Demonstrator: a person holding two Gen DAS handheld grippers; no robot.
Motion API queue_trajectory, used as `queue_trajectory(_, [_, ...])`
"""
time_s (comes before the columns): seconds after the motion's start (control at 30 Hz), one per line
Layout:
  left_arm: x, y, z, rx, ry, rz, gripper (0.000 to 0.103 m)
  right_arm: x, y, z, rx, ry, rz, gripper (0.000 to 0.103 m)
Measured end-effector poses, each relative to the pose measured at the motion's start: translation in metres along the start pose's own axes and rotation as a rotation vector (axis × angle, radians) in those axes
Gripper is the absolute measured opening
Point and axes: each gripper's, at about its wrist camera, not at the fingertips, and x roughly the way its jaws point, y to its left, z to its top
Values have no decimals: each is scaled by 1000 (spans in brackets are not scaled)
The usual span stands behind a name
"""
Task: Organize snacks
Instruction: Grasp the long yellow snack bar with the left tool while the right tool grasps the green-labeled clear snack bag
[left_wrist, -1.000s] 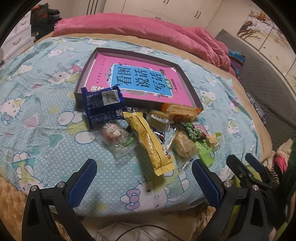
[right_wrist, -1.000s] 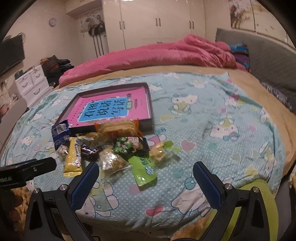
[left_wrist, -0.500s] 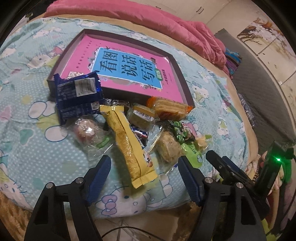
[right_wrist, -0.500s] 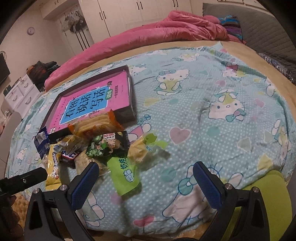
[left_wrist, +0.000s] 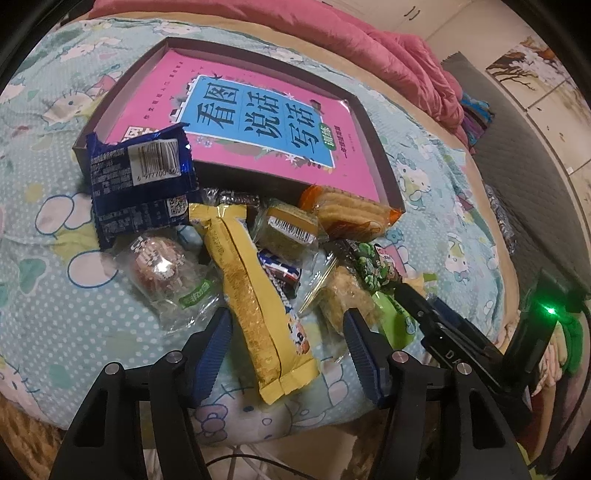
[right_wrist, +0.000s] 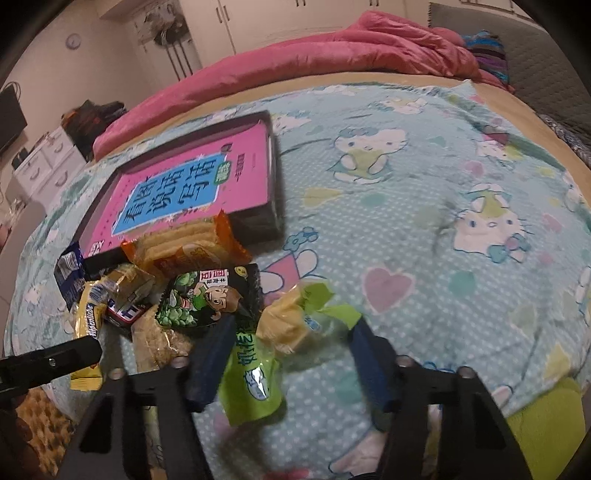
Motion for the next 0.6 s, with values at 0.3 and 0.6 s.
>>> queue_trajectory(0.3, [9,-3,6,-33,11,2,62,3,-1,-1,-8,-9,37,41])
queue_trajectory(0.6, [15,7,8,-80,20,-13,41,6,-14,7,54,-16,145,38])
